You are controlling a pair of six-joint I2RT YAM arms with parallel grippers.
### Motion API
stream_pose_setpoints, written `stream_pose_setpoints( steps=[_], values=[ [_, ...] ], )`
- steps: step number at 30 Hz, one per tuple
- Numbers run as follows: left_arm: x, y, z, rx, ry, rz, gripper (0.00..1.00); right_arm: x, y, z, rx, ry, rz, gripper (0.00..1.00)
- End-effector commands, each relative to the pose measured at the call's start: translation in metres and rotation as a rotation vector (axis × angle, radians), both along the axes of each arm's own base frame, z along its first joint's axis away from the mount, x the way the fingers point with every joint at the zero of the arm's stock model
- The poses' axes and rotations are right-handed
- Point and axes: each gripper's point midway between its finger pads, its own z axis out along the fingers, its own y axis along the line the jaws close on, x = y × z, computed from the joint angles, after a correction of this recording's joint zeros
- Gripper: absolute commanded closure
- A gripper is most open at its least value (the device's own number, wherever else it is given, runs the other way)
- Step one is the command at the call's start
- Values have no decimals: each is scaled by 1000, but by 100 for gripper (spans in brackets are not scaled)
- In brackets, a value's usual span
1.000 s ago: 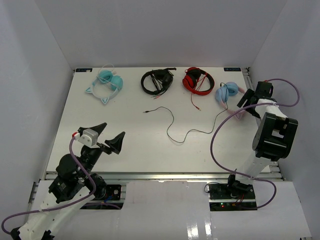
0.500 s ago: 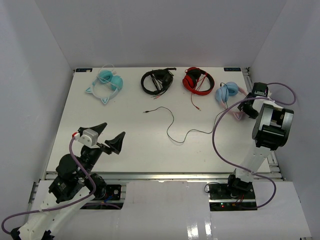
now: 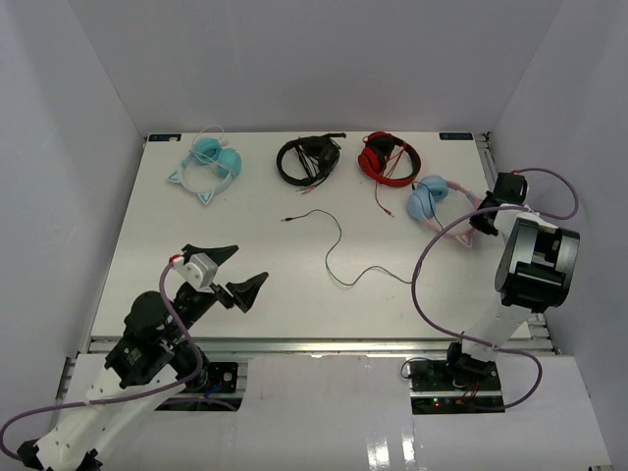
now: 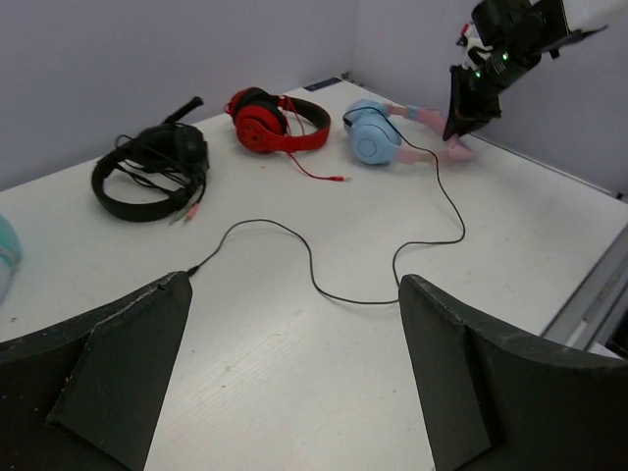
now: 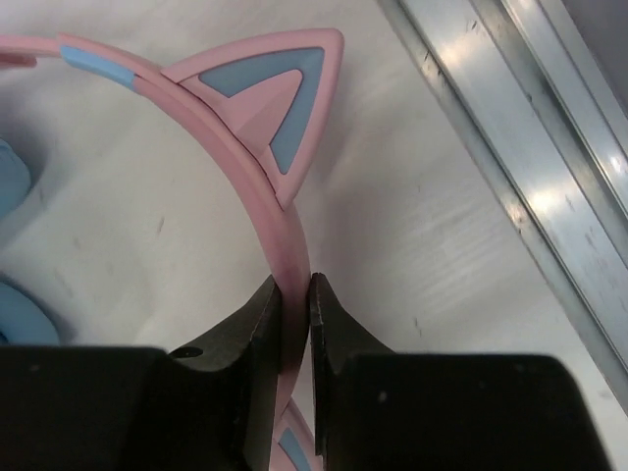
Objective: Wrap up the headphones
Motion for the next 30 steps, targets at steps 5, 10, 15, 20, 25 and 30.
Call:
stream_pose_setpoints(
  steps=[5, 10, 15, 20, 25, 30],
  values=[
    [-17, -52, -24, 72, 94, -283, 2, -35, 83, 96, -9, -332, 554, 92],
    [-34, -79, -39, 77, 178, -461, 2, -79, 146, 131, -174, -394, 894, 92],
    [-44, -99, -53, 72, 215, -569, 2, -99, 198, 198, -296, -558, 1049, 92],
    [-30, -124, -67, 91, 155, -529, 2, -93, 217, 240, -239, -616, 1064, 92],
    [-24, -163, -111, 219, 95, -482, 2, -91, 225, 261, -139, -637, 1016, 92],
    [-1, -199, -135, 328, -9, -374, 2, -87, 225, 258, -62, -599, 939, 92]
  ],
)
